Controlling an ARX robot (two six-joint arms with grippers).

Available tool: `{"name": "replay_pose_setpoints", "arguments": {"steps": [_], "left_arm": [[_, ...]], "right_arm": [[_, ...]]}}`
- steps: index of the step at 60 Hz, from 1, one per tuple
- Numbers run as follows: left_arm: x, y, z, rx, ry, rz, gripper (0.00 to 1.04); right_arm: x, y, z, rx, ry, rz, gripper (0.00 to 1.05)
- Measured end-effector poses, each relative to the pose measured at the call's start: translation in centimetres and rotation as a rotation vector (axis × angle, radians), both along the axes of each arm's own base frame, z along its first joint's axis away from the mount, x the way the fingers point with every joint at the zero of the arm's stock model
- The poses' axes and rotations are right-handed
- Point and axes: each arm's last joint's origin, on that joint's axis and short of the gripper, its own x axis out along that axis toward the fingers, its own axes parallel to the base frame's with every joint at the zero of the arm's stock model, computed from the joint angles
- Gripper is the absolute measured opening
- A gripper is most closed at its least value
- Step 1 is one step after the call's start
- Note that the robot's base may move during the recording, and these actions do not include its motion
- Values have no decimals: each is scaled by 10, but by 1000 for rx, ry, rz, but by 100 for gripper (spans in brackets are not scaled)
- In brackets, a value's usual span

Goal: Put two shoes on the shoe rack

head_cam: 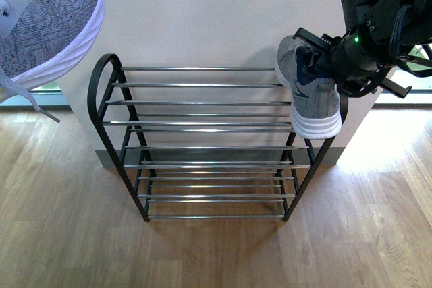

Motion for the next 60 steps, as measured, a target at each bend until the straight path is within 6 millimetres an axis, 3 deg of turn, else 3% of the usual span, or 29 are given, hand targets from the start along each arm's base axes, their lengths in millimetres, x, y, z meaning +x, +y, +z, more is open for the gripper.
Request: {"name": "replay_pose_setpoints", "arguments": {"steps": [19, 42, 52, 60], "left_arm": [[0, 0, 0, 0, 0, 0, 2], [0, 0, 0, 0, 0, 0, 2], [0, 0, 0, 0, 0, 0, 2], [0, 0, 0, 0, 0, 0, 2]], "right_arm": [[17, -7, -27, -5, 14, -20, 1], [27, -22, -25, -42, -11, 2, 1], [25, -23, -22, -30, -38, 28, 25], [10, -21, -5, -6, -82, 88, 46]]}}
